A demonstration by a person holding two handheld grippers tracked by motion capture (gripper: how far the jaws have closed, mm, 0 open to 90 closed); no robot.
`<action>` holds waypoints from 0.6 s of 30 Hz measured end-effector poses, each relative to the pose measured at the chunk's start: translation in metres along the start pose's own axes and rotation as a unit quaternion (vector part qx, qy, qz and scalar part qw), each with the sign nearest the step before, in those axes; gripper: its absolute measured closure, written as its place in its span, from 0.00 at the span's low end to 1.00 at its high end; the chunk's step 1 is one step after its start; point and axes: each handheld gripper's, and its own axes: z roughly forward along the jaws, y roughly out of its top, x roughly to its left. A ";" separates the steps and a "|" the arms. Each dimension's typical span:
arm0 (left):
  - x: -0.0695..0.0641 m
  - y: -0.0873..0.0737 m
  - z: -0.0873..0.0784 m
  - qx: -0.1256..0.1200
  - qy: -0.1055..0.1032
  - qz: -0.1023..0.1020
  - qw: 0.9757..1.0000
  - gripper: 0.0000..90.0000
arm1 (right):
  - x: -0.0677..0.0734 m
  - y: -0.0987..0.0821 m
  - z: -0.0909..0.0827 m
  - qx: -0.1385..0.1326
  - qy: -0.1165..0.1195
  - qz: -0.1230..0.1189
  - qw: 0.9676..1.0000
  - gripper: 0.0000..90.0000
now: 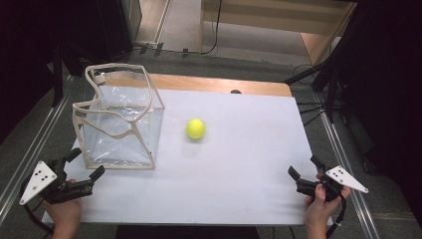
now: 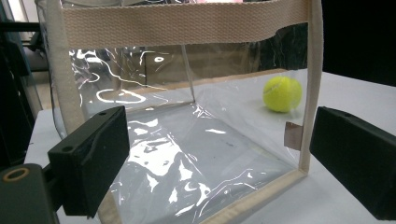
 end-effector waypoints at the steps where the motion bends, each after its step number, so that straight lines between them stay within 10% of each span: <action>1: 0.000 0.000 0.000 0.001 0.001 0.000 1.000 0.06 | 0.000 0.000 0.001 -0.001 -0.002 -0.004 1.000 0.00; 18: -0.001 0.000 0.002 0.003 0.004 0.003 1.000 0.06 | 0.011 0.017 0.005 0.023 0.016 -0.016 0.999 0.00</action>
